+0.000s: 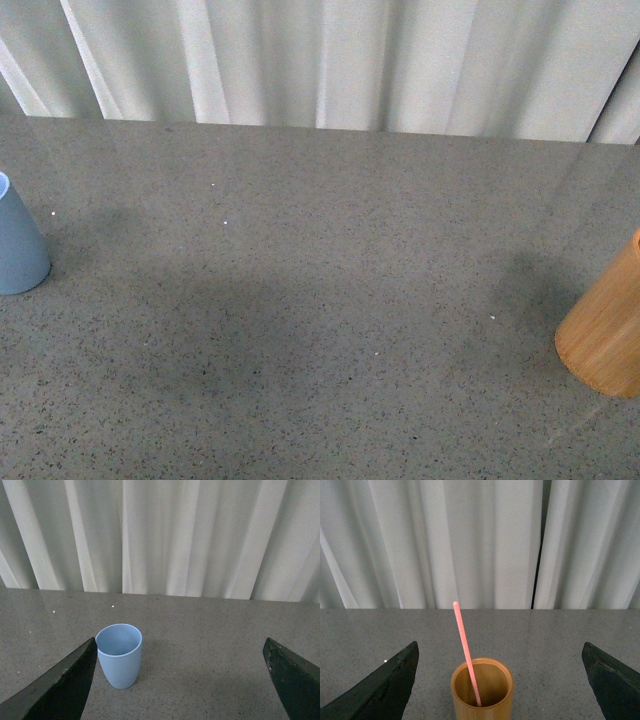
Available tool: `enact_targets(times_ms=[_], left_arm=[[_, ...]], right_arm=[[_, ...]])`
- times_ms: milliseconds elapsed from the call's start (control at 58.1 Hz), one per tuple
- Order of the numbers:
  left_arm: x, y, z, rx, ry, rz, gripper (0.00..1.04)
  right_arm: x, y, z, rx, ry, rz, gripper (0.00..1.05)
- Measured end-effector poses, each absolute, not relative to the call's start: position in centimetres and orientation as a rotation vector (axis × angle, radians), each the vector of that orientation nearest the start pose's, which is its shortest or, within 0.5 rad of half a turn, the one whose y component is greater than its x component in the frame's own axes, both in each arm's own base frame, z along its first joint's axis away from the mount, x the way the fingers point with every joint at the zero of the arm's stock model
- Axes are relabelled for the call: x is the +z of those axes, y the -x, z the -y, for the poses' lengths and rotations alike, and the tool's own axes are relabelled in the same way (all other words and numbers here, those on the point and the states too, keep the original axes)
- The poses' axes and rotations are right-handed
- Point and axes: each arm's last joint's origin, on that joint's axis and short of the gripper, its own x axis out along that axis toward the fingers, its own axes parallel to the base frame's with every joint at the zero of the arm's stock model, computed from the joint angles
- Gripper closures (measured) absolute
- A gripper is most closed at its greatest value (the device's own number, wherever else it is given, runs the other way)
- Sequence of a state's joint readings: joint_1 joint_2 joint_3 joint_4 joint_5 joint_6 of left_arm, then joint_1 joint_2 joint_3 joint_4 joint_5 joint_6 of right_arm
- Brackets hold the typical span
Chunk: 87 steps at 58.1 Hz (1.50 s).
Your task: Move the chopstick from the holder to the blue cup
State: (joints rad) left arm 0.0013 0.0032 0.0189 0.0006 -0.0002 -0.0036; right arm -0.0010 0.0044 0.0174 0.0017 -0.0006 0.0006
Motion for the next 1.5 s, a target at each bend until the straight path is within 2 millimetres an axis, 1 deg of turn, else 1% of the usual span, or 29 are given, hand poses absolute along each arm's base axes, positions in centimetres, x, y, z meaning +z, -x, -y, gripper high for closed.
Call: enact_targets(times_ms=[327,413,447,499,551,620,637,654,723,826,878,912,981,1119,1205,1325,1497], left_arm=[[17.0,-9.7,0.0,0.011,0.007,0.009,0.07],[16.7,-10.0,-0.3,0.188,0.093,-0.197,0.07],[16.7,-10.6,-0.6,0.235,0.122,-0.268,0.07],[16.9,-11.4,-0.9,0.249,0.132,-0.305,0.07],[17.5,-12.5,-1.4,0.243,0.14,-0.349,0.07],[19.2,-15.1,-2.4,0.214,0.115,-0.445,0.07],[19.7,-16.1,-2.8,0.205,0.098,-0.481,0.07],[19.8,-16.4,-2.9,0.202,0.094,-0.496,0.07],[20.5,-18.8,-3.8,0.182,0.061,-0.61,0.07],[20.6,-21.9,-5.2,0.165,0.04,-0.77,0.07],[20.5,-23.2,-5.9,0.173,0.028,-0.817,0.07],[20.6,-24.5,-6.5,0.187,0.008,-0.847,0.07],[20.8,-26.2,-7.2,0.187,-0.004,-0.88,0.07],[21.0,-28.9,-7.9,0.192,-0.022,-0.916,0.07],[20.5,-30.5,-8.2,0.203,-0.032,-0.939,0.07],[19.6,-31.7,-8.5,0.223,-0.037,-0.972,0.07],[18.3,-32.8,-8.9,0.249,-0.026,-1.005,0.07]], right_arm=[[16.9,-9.7,0.0,0.0,-0.001,0.015,0.1],[16.9,-9.7,0.0,-0.001,-0.001,0.015,0.1],[16.9,-9.7,0.0,0.0,-0.001,0.015,0.1],[16.9,-9.7,0.0,0.0,-0.001,0.015,0.1],[16.9,-9.7,0.0,0.0,-0.001,0.015,0.1],[16.9,-9.7,0.0,0.0,-0.001,0.015,0.1],[16.9,-9.7,0.0,0.0,-0.001,0.015,0.1],[16.9,-9.7,0.0,0.0,-0.001,0.015,0.1],[16.9,-9.7,0.0,0.0,-0.001,0.015,0.1],[16.9,-9.7,0.0,0.0,-0.001,0.015,0.1],[16.9,-9.7,0.0,0.0,-0.001,0.015,0.1],[16.9,-9.7,0.0,0.0,-0.001,0.015,0.1],[16.9,-9.7,0.0,0.0,-0.001,0.015,0.1],[16.9,-9.7,0.0,0.0,-0.001,0.015,0.1],[16.9,-9.7,0.0,0.0,-0.001,0.015,0.1],[16.9,-9.7,0.0,0.0,-0.001,0.015,0.1],[16.9,-9.7,0.0,0.0,-0.001,0.015,0.1]])
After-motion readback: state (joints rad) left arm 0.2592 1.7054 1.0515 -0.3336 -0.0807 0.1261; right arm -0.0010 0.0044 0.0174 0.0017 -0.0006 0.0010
